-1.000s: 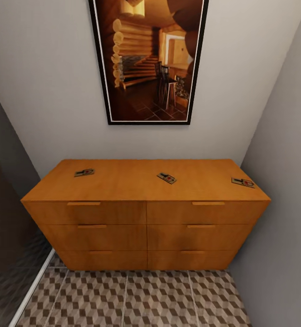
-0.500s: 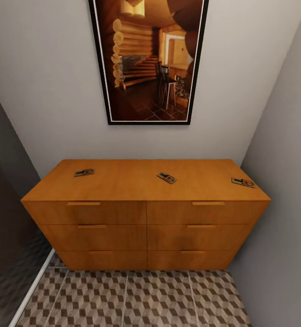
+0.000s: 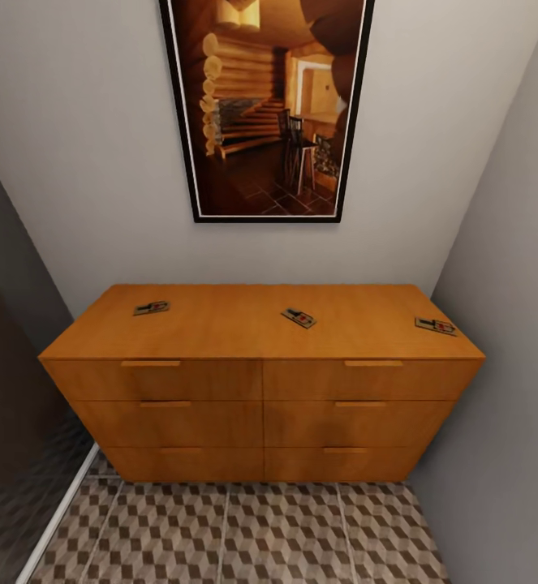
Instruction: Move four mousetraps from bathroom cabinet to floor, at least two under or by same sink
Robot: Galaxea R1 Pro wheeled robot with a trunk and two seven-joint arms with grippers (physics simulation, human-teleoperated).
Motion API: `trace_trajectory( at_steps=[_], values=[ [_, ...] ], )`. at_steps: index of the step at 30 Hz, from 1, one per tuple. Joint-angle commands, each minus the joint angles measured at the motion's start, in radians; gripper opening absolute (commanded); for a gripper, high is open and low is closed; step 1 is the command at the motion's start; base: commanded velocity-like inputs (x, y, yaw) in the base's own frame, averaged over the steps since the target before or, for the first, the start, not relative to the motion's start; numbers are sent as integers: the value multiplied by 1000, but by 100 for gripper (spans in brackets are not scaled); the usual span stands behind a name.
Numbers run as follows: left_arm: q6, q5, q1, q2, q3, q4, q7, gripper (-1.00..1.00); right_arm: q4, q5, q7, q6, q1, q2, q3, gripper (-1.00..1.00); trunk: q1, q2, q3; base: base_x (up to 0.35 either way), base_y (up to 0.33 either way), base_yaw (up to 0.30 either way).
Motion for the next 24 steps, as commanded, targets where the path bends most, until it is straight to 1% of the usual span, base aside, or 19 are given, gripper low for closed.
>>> trace_trajectory(
  at_steps=[1, 9, 24],
  values=[
    [-4, 0, -1, -1, -9, 3, 5, -100, 1, 6, -9, -1, -1, 0, 2, 100, 0, 0, -1, 0, 0, 85],
    [-4, 0, -1, -1, -9, 3, 5, -100, 1, 6, -7, -1, -1, -3, 3, 100, 0, 0, -4, 0, 0, 107],
    [-4, 0, -1, -1, -9, 3, 5, -100, 1, 7, -5, -2, -1, -7, 4, 100, 0, 0, -5, 0, 0, 10]
  ],
)
